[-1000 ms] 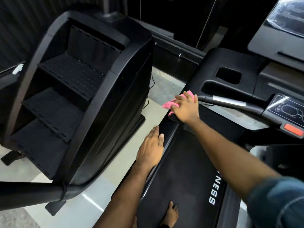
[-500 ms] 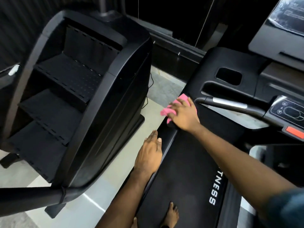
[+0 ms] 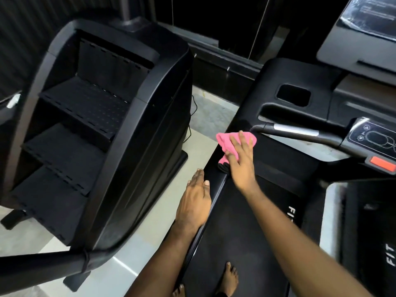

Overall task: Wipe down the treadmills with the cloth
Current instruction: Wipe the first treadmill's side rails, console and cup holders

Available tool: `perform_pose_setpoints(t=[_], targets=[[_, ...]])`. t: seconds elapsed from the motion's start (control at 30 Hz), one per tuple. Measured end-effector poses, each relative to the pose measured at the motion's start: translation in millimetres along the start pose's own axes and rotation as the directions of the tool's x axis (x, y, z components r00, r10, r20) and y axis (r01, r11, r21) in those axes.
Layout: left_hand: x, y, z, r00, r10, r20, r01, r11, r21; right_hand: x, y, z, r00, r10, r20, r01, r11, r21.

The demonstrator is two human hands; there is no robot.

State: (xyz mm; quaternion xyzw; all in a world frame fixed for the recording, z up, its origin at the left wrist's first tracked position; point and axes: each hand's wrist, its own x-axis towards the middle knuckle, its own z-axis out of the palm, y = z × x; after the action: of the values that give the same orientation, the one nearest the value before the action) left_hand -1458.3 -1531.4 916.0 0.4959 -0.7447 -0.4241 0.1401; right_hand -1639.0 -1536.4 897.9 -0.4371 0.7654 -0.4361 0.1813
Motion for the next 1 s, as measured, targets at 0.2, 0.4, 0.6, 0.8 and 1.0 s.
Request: perform_pose_setpoints(t=[0.2, 0.4, 0.6, 0.8, 1.0], targets=[[1, -2, 0, 1.000, -0.005, 0.012, 0.005, 1.000, 0.027, -3, -18, 24, 0.947, 0.294, -0.128, -0.161, 0.782, 0.602], [0, 0, 1, 1.000, 0.001, 0.000, -0.001, 0.999, 0.039, 3, 1, 22, 0.813, 0.569, 0.120, -0.357, 0.325, 0.876], [0, -1, 2, 1.000, 0.003, -0.020, -0.002, 0.999, 0.040, -20, -25, 27, 0.868, 0.496, 0.027, -0.341, 0.556, 0.758], [0, 1, 2, 1.000, 0.013, -0.029, -0.011, 0.998, 0.059, 41, -8, 5, 0.831, 0.549, 0.088, -0.428, 0.530, 0.732], [1, -1, 3, 0.999, 0.020, -0.026, -0.018, 0.997, 0.071, -11, -6, 28, 0.837, 0.539, 0.095, -0.434, 0.549, 0.714]])
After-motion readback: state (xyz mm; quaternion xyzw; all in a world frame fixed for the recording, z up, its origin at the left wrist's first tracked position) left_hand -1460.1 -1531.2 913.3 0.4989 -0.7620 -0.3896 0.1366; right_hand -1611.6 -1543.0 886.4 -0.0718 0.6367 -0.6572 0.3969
